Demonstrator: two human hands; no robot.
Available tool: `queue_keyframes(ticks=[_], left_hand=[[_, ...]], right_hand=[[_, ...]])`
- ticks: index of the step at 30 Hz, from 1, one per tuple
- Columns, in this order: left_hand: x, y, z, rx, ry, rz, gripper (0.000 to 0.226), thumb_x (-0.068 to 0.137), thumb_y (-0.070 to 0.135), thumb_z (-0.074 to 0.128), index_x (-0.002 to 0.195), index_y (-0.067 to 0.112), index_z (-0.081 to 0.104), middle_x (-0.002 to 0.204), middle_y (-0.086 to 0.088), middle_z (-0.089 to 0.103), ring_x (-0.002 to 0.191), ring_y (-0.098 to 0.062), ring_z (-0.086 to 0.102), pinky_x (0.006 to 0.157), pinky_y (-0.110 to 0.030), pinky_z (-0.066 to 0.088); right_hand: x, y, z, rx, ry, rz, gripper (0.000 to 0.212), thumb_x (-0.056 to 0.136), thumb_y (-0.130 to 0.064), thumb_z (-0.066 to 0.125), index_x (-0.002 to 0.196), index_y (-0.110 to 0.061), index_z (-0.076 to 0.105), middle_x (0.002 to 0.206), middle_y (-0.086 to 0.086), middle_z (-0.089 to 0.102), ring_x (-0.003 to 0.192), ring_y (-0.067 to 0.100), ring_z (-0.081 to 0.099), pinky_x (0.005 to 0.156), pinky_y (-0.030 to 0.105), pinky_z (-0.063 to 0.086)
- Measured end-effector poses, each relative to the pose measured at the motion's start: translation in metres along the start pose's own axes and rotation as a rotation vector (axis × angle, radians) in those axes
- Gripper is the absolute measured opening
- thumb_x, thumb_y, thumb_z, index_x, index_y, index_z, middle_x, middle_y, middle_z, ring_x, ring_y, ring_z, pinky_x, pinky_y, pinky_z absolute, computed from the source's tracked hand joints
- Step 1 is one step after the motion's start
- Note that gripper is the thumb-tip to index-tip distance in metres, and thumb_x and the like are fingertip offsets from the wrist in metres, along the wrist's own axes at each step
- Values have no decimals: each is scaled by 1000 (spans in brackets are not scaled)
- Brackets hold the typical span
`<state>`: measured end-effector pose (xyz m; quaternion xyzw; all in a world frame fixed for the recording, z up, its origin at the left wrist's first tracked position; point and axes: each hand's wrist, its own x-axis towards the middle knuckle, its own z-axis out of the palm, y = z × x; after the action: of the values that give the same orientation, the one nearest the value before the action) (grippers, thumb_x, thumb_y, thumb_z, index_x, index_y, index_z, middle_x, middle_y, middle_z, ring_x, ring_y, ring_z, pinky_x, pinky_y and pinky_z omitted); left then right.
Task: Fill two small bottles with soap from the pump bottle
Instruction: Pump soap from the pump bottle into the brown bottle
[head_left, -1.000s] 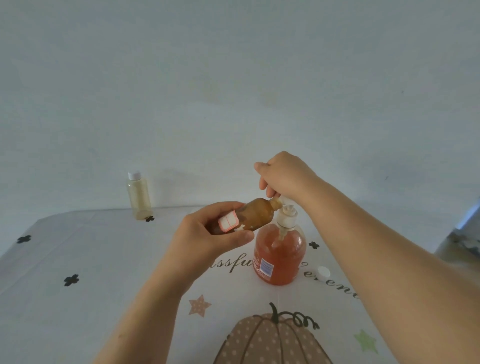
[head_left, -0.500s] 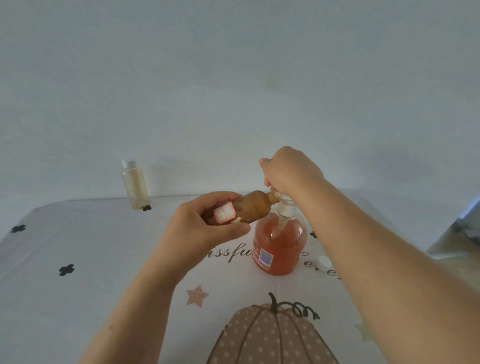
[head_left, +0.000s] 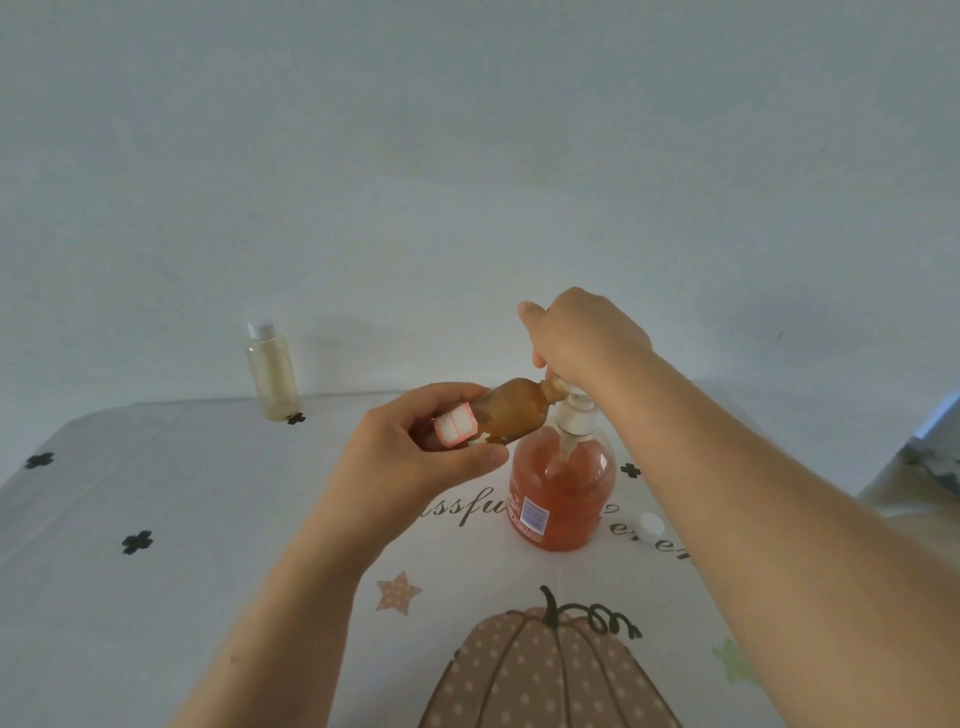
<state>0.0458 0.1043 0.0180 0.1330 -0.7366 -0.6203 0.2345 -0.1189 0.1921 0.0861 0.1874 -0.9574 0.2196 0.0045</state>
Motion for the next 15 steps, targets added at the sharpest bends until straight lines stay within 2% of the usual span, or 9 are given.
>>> queue_keyframes(ticks=[4, 8, 11, 13, 15], left_hand=[[1, -1, -2, 19, 2, -7, 42, 65, 9, 88, 94, 35, 75, 86, 7, 75, 76, -8, 70, 71, -19, 55], [1, -1, -2, 19, -3, 6, 42, 65, 8, 88, 95, 35, 75, 88, 6, 76, 80, -11, 71, 74, -22, 58], [0, 1, -1, 1, 3, 17, 42, 65, 10, 88, 89, 42, 75, 87, 8, 75, 77, -7, 69, 73, -21, 57], [-1, 2, 0, -3, -7, 29, 42, 66, 11, 88, 92, 41, 75, 89, 7, 75, 79, -7, 69, 74, -22, 57], [-1, 3, 0, -16, -18, 31, 41, 66, 11, 88, 95, 38, 75, 91, 4, 75, 82, -9, 69, 75, -22, 55]], right_hand=[[1, 1, 7, -28, 2, 22, 55, 105, -46, 29, 93, -10, 69, 82, 8, 73, 70, 26, 64, 61, 30, 41], [0, 3, 7, -6, 27, -2, 54, 105, -45, 30, 95, -10, 70, 84, 7, 73, 73, 26, 65, 62, 30, 42], [0, 2, -1, 65, 65, -20, 51, 103, -43, 32, 99, -11, 71, 88, 6, 74, 81, 27, 68, 74, 33, 51], [-2, 1, -8, 121, 61, -22, 51, 103, -41, 32, 98, -10, 73, 83, 4, 75, 81, 25, 68, 79, 34, 53], [-5, 1, -13, 159, 39, -34, 52, 104, -39, 33, 93, -10, 74, 73, 1, 74, 75, 22, 67, 76, 32, 51]])
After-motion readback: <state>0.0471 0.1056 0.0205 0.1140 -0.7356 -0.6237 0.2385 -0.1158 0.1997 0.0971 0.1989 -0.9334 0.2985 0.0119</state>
